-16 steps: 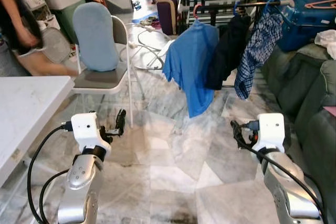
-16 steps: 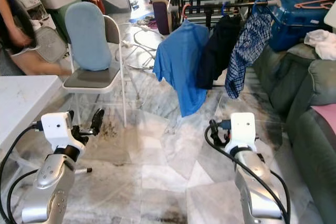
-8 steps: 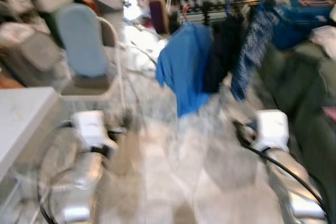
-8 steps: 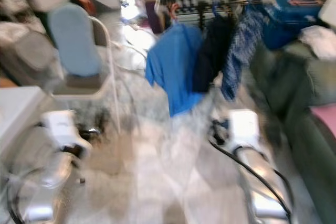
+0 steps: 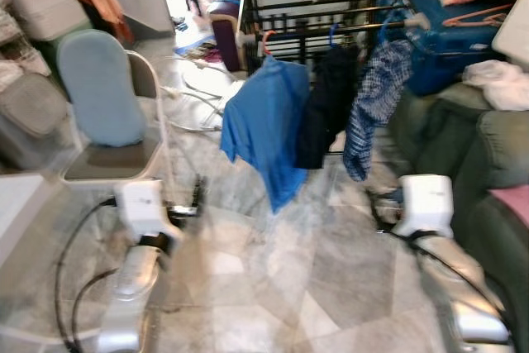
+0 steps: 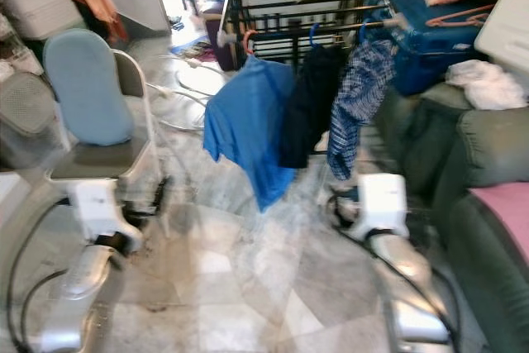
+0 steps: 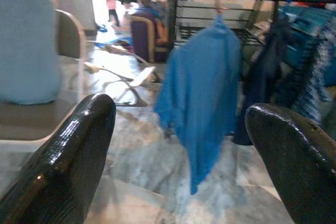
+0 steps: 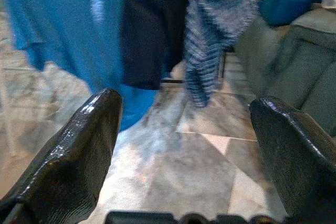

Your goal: Hang hanger

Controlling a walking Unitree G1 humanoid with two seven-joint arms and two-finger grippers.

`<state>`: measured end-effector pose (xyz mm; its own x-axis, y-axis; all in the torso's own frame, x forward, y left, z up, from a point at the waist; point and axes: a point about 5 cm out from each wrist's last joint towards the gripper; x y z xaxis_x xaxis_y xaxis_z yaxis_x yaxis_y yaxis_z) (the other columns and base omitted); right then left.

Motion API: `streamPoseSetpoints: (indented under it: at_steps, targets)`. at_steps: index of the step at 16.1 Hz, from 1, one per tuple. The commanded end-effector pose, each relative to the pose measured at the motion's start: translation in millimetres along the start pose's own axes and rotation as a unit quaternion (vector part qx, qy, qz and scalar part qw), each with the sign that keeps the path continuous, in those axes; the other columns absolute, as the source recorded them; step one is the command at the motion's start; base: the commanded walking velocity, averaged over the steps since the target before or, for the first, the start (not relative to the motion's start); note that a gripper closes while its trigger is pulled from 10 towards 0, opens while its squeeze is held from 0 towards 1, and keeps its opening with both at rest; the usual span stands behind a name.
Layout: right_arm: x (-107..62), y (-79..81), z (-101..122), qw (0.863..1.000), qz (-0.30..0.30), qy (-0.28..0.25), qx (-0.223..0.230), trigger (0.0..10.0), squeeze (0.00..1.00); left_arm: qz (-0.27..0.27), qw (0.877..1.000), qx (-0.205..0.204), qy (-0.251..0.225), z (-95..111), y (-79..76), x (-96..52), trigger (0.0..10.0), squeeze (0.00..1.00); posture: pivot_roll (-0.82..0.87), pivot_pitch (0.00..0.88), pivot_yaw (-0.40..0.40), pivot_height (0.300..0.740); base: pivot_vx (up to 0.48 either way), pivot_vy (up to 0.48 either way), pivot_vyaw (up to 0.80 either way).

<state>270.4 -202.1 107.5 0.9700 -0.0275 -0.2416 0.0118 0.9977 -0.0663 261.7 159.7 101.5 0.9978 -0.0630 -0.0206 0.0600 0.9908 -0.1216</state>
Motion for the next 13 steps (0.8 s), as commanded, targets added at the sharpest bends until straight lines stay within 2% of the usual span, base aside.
streamPoseSetpoints:
  at_steps: [1, 7, 8, 11, 13]
  targets:
    - [1.2, 11.0, 5.0, 1.000, 0.017, -0.008, 0.007, 10.0, 0.00, 0.021, 1.000, 0.011, 0.001, 2.5, 12.2, -2.2, 10.0, 0.00, -0.16, 0.005, 0.102, 0.740, 0.330, 0.349, 0.00]
    - [2.6, 11.8, 6.8, 1.000, 0.014, -0.010, 0.006, 10.0, 0.00, 0.025, 1.000, 0.015, 0.007, -0.1, 14.8, -3.9, 10.0, 0.00, -0.15, 0.004, 0.103, 0.740, 0.314, 0.363, 0.00]
    - [2.3, 10.3, 4.6, 1.000, 0.008, -0.006, 0.005, 10.0, 0.00, 0.033, 0.999, 0.027, 0.010, -0.1, 15.6, -3.6, 10.0, 0.00, -0.15, 0.004, 0.103, 0.740, 0.000, 0.000, 0.00]
    - [2.4, 14.5, 2.4, 1.000, 0.025, 0.002, 0.005, 10.0, 0.00, 0.040, 0.999, 0.025, 0.010, -1.0, 13.9, -4.9, 10.0, 0.00, -0.14, 0.003, 0.096, 0.740, 0.000, 0.000, 0.00]
    - [3.7, 18.3, 5.8, 0.999, 0.034, -0.004, -0.010, 10.0, 0.00, 0.042, 0.999, 0.022, 0.005, -0.1, 11.6, -5.9, 10.0, 0.00, -0.14, 0.000, 0.075, 0.740, 0.000, 0.000, 0.00]
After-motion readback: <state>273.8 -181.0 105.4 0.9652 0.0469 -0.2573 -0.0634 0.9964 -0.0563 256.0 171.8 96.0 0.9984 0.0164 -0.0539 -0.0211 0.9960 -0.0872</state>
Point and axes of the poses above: a point about 5 cm out from each wrist's last joint towards the gripper, its own x axis pointing out of the wrist towards the gripper, its own z axis along the axis of the wrist's last joint, y = z × x, and after that the axes turned 2 degrees about x, right-handed
